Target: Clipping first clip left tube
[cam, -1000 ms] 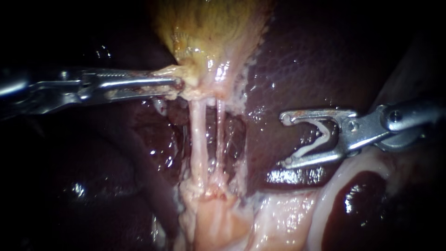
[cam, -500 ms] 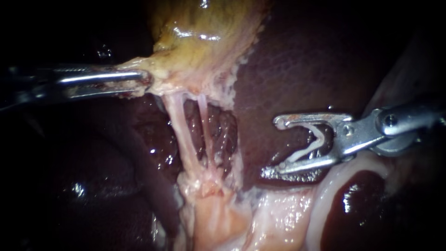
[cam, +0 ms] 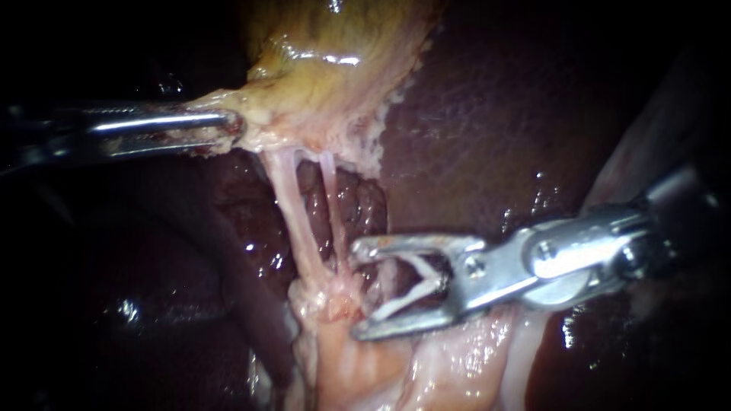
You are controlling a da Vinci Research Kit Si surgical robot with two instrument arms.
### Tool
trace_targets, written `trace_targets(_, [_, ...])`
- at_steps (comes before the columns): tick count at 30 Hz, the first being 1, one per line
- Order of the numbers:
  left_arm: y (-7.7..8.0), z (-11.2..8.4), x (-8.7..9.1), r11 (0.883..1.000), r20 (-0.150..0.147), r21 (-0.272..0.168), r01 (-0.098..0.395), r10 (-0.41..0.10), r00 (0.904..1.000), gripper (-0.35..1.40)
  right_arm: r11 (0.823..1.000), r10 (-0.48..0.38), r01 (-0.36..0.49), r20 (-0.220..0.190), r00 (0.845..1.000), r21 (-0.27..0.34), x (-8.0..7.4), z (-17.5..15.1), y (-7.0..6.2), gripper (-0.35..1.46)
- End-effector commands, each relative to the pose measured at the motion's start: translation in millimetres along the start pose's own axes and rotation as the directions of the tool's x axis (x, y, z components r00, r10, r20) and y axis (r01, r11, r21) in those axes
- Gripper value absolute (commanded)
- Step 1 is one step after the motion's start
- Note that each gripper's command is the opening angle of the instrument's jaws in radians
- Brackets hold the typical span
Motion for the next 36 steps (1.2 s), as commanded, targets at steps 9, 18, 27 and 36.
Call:
trace_targets(9, [0.0,0.1,0.0,1.000,0.000,0.001,0.001,-0.001,1.0000,-0.35,1.000,0.024,-0.024,0.005,1.000,-0.016,-2.5,2.1,2.0,0.50])
trace_targets(18, [0.1,0.4,0.1,1.000,0.000,0.003,0.001,-0.001,1.0000,-0.35,0.999,0.025,-0.025,0.008,1.000,-0.034,-3.4,4.7,3.9,0.50])
trace_targets(27, [0.2,0.6,0.1,1.000,0.000,0.004,0.001,-0.001,1.0000,-0.35,0.999,0.043,-0.042,-0.016,0.999,0.013,-3.2,9.3,3.9,0.50])
trace_targets(36, [0.2,0.5,0.1,1.000,0.000,0.004,0.001,-0.001,1.0000,-0.35,0.996,0.057,-0.053,-0.050,0.997,0.077,-2.0,10.3,1.2,0.49])
